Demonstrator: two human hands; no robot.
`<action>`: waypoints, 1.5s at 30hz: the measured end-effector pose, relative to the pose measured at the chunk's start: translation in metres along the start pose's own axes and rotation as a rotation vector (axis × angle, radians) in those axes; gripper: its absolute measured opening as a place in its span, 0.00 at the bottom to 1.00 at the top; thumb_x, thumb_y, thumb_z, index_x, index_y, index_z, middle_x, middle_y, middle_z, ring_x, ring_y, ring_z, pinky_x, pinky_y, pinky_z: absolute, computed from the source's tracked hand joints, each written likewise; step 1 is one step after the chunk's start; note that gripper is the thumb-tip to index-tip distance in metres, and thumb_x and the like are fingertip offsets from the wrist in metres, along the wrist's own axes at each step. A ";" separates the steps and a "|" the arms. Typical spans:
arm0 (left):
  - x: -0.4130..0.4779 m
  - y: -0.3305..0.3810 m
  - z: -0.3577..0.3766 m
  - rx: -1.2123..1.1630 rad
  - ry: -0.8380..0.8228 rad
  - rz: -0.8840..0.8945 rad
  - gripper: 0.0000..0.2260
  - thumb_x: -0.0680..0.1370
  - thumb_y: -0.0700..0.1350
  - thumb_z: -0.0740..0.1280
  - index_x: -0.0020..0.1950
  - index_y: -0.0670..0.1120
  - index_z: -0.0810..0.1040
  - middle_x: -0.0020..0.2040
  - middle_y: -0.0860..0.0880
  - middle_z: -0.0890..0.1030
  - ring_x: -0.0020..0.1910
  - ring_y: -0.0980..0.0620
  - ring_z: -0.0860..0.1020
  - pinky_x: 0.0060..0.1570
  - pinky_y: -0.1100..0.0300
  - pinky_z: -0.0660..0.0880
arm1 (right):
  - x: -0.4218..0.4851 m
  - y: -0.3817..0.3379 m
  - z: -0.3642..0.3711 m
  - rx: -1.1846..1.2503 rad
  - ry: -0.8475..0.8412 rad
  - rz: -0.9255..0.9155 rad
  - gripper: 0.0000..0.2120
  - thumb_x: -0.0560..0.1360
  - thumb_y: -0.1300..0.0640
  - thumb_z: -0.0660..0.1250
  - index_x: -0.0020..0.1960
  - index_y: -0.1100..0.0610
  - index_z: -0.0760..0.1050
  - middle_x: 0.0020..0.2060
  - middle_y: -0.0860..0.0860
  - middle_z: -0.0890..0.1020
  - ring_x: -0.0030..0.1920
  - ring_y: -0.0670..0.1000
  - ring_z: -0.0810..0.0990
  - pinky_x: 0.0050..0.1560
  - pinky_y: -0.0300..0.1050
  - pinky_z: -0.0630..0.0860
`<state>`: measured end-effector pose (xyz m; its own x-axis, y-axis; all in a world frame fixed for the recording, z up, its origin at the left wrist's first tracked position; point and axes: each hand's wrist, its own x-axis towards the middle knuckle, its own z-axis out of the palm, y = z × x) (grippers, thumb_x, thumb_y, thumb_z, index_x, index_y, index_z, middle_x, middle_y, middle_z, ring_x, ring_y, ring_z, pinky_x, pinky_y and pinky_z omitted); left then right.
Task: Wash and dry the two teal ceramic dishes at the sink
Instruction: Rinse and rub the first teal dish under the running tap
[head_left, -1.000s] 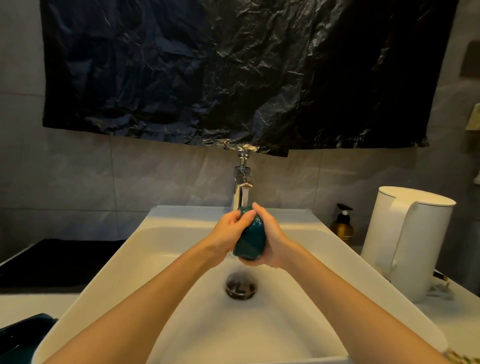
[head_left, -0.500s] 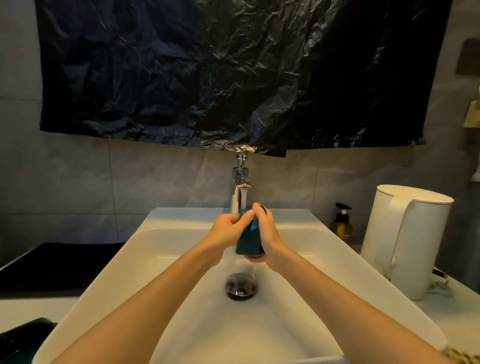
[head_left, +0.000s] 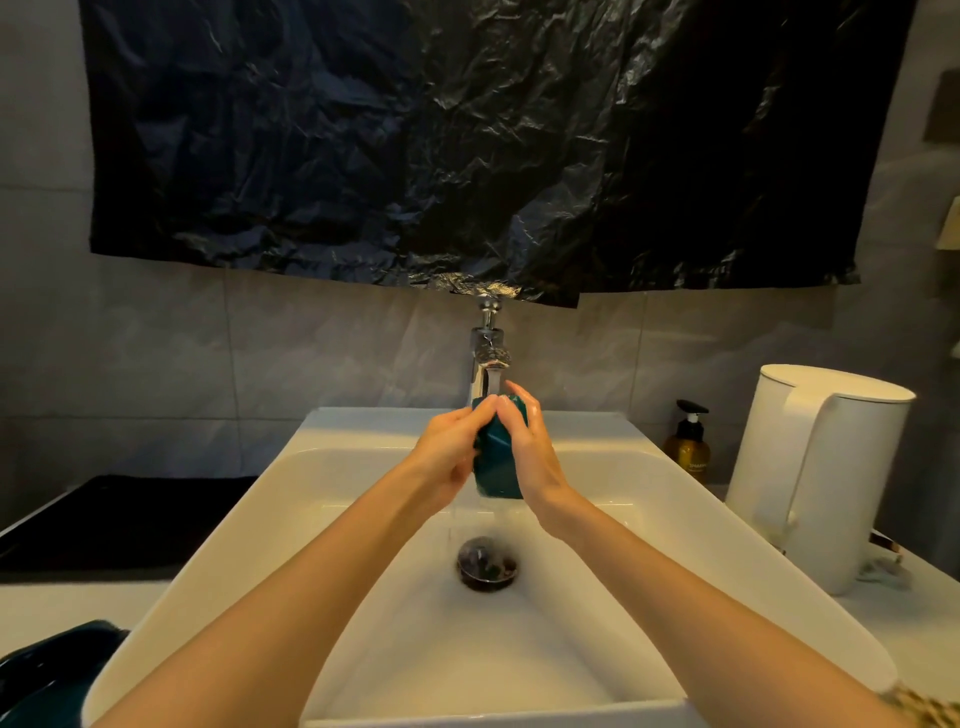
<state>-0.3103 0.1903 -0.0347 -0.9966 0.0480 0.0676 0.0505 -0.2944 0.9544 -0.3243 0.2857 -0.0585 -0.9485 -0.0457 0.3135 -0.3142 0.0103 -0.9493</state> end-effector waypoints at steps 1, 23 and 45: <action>0.000 -0.002 0.001 0.049 0.017 0.008 0.13 0.78 0.50 0.64 0.58 0.44 0.77 0.49 0.47 0.80 0.47 0.53 0.78 0.41 0.63 0.76 | 0.001 0.000 0.000 0.039 -0.014 0.085 0.15 0.78 0.39 0.57 0.64 0.38 0.63 0.59 0.53 0.74 0.55 0.53 0.76 0.53 0.50 0.78; 0.009 0.003 -0.009 0.115 -0.092 -0.065 0.17 0.78 0.53 0.63 0.63 0.46 0.74 0.57 0.45 0.80 0.57 0.47 0.78 0.56 0.54 0.77 | 0.001 0.010 -0.002 0.031 -0.022 -0.107 0.16 0.78 0.43 0.59 0.64 0.34 0.62 0.64 0.53 0.70 0.60 0.52 0.74 0.60 0.52 0.76; -0.001 -0.015 -0.001 0.177 -0.157 0.029 0.12 0.80 0.52 0.61 0.61 0.51 0.74 0.57 0.46 0.78 0.57 0.49 0.77 0.49 0.58 0.78 | 0.000 0.000 -0.008 0.363 -0.025 0.497 0.24 0.72 0.34 0.62 0.59 0.49 0.73 0.53 0.58 0.78 0.53 0.57 0.78 0.49 0.55 0.79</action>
<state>-0.3105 0.1941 -0.0493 -0.9727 0.1942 0.1267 0.1033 -0.1261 0.9866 -0.3247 0.2936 -0.0583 -0.9754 -0.1463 -0.1650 0.2031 -0.3045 -0.9306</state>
